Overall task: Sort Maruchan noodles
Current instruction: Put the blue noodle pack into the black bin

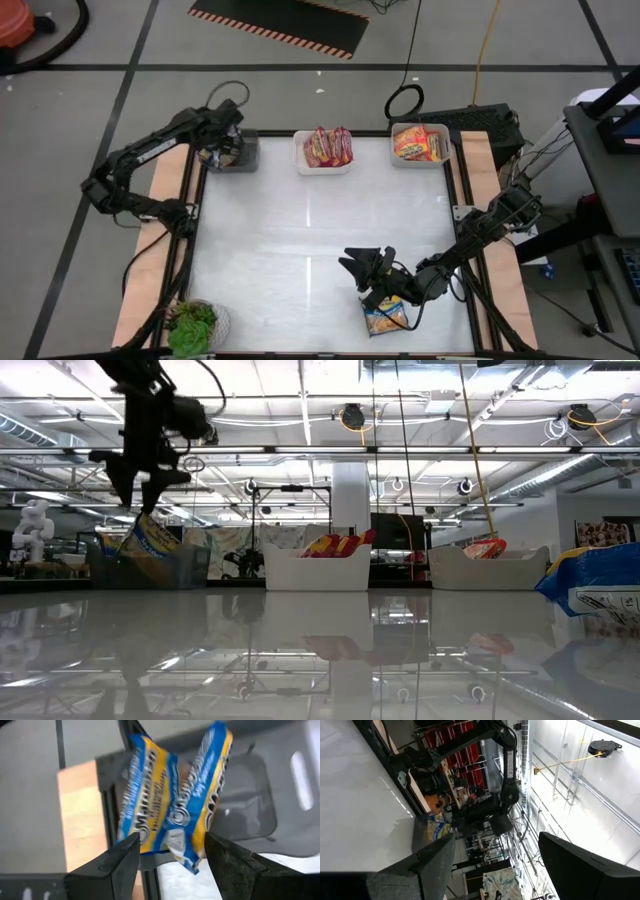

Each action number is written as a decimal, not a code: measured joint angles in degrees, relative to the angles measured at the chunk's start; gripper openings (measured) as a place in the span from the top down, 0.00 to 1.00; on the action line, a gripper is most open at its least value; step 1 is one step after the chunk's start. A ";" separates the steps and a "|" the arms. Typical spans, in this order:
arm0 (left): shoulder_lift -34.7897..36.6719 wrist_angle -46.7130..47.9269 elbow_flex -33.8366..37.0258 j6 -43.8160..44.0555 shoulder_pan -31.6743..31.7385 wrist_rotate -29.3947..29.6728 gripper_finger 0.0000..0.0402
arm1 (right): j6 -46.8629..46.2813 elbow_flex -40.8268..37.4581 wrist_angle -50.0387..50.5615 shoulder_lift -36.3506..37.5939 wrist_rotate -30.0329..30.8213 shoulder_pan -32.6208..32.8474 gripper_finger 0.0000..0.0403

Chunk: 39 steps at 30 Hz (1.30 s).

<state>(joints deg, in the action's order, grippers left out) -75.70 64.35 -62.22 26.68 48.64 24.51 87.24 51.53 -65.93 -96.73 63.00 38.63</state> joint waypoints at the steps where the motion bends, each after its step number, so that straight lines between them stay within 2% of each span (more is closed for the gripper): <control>1: 1.24 0.61 -0.87 -0.55 0.03 0.00 0.43 | 0.02 0.00 0.00 0.00 0.04 0.00 0.30; 6: 10.35 0.66 -4.13 -0.63 -1.96 0.09 0.43 | 0.27 0.00 0.00 -0.01 0.59 0.00 0.30; 10: 19.47 -1.55 -4.37 1.08 -6.38 0.22 0.43 | -1.60 0.00 0.02 -0.01 1.65 0.00 0.30; 14: 26.68 -1.51 -4.23 5.05 -14.59 0.31 0.43 | -5.53 0.00 0.46 -0.02 1.55 0.06 0.30; 19: 31.32 -1.67 -1.24 11.84 -29.69 0.40 0.43 | -12.59 0.00 2.97 -0.02 1.40 0.06 0.30; 23: 30.84 -8.82 4.21 14.91 -43.93 2.66 0.43 | -19.90 0.00 6.57 -0.03 1.54 0.06 0.30; 29: 25.56 -36.37 12.59 5.54 -60.96 5.30 0.43 | -34.73 0.00 10.18 -0.04 4.82 2.28 0.30; 33: 19.86 -50.63 13.48 -1.48 -68.86 8.88 0.43 | -43.73 0.04 10.58 -0.04 7.26 4.90 0.30; 36: 15.67 -57.24 13.27 -5.40 -73.17 10.48 0.43 | -51.56 0.04 10.72 -0.04 7.27 6.71 0.30; 39: 11.56 -61.46 13.25 -6.89 -76.33 10.68 0.43 | -62.80 0.04 12.81 -0.04 3.76 7.91 0.30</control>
<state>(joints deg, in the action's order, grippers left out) -64.14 2.89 -48.97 19.78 -27.69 35.19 24.45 51.57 -53.12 -96.77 66.76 46.54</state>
